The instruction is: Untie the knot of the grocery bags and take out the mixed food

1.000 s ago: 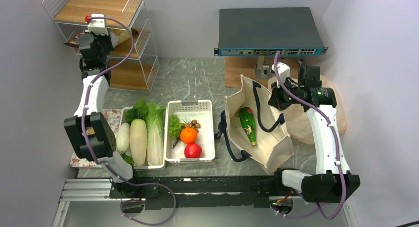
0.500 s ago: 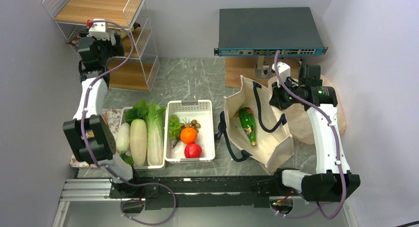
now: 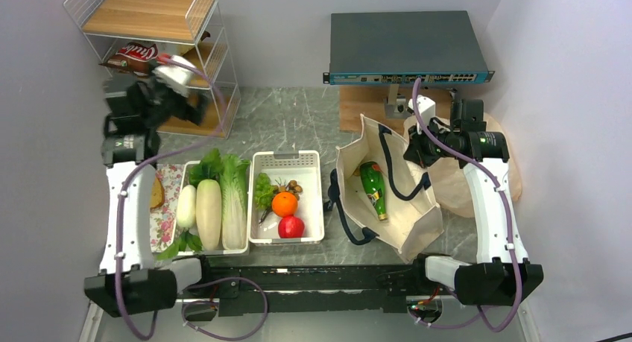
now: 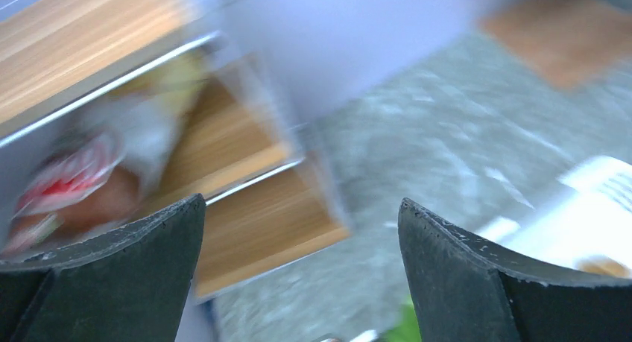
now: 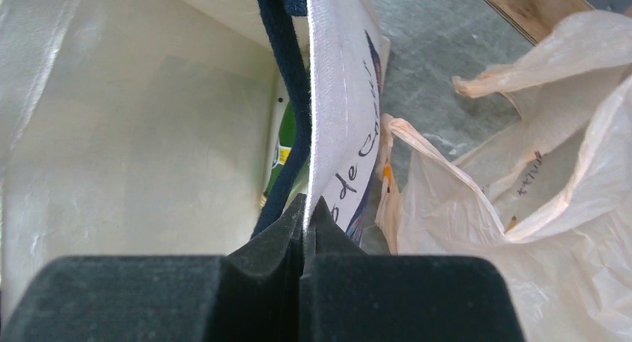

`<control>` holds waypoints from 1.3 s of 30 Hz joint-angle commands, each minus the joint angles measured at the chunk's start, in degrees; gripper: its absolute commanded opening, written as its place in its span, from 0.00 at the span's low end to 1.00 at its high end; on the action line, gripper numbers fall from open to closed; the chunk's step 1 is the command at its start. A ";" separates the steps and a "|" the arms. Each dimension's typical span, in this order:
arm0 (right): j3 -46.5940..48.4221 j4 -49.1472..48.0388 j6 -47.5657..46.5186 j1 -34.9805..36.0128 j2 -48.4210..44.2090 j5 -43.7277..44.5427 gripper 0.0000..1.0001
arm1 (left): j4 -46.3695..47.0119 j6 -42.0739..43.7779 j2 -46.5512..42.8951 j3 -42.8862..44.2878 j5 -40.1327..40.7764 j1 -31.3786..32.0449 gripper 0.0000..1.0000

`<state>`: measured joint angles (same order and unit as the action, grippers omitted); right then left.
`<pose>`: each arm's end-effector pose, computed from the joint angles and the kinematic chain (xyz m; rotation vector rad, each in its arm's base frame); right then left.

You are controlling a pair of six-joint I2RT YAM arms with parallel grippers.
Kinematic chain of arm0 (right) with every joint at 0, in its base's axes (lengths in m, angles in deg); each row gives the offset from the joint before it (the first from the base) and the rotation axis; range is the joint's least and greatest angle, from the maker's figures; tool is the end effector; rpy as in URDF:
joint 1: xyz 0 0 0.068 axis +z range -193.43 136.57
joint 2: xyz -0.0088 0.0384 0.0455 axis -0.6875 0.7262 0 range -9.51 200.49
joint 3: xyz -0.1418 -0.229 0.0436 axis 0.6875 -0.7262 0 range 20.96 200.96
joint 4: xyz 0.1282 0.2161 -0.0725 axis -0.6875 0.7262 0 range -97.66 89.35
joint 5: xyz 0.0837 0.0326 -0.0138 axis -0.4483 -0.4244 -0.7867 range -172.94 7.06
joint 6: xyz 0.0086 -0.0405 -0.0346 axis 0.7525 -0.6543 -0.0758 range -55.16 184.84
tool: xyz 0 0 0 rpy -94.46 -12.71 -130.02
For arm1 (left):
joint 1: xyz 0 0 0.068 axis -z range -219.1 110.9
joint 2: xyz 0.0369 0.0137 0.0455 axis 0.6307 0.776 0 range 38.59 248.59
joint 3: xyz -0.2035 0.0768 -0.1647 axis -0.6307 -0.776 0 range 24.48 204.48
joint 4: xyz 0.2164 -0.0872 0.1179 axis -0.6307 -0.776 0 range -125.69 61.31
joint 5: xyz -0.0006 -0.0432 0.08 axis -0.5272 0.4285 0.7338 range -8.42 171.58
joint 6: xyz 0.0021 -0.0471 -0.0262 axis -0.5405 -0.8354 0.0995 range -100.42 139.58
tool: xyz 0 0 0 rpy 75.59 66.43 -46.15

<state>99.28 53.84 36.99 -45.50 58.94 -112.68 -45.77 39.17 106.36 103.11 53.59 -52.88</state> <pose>0.2197 0.0098 0.3780 -0.7335 2.2352 0.3904 0.2508 0.0443 0.4515 0.4455 1.6061 0.0306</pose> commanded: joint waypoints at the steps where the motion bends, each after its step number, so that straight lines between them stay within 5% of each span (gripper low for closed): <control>1: -0.71 -0.50 -4.88 0.30 -3.05 -9.66 0.00 | -21.46 20.91 -3.45 2.42 -14.09 20.04 0.99; 4: -2.36 0.73 -7.04 1.65 -4.31 -11.65 0.00 | -20.63 26.45 -3.35 0.60 -9.76 37.33 0.93; 9: -4.75 3.65 -10.57 2.47 -6.83 -12.42 0.00 | -13.43 38.84 3.63 -0.70 -3.32 59.63 0.66; 13: -7.43 4.35 -10.96 3.46 -8.53 -11.22 0.00 | -9.06 51.48 15.51 3.17 1.28 71.69 0.38; 17: -7.91 4.82 -9.72 3.55 -9.81 -11.75 0.00 | -13.07 60.22 29.59 12.94 4.74 76.86 0.24; 22: -6.71 2.45 -7.02 3.64 -10.06 -13.30 0.00 | -12.07 67.37 38.97 12.29 7.34 78.21 0.35; 29: -2.76 -0.45 -2.23 5.18 -7.75 -15.93 0.00 | -5.56 68.27 50.00 14.33 14.25 79.10 0.90; 39: -3.66 -0.58 -1.52 9.29 -7.83 -13.22 0.00 | -4.04 70.91 63.69 21.34 23.75 78.98 0.84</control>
<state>93.33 54.89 34.36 -37.34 51.94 -121.88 -50.97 107.54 165.68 120.97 71.82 25.87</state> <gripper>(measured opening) 0.010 0.888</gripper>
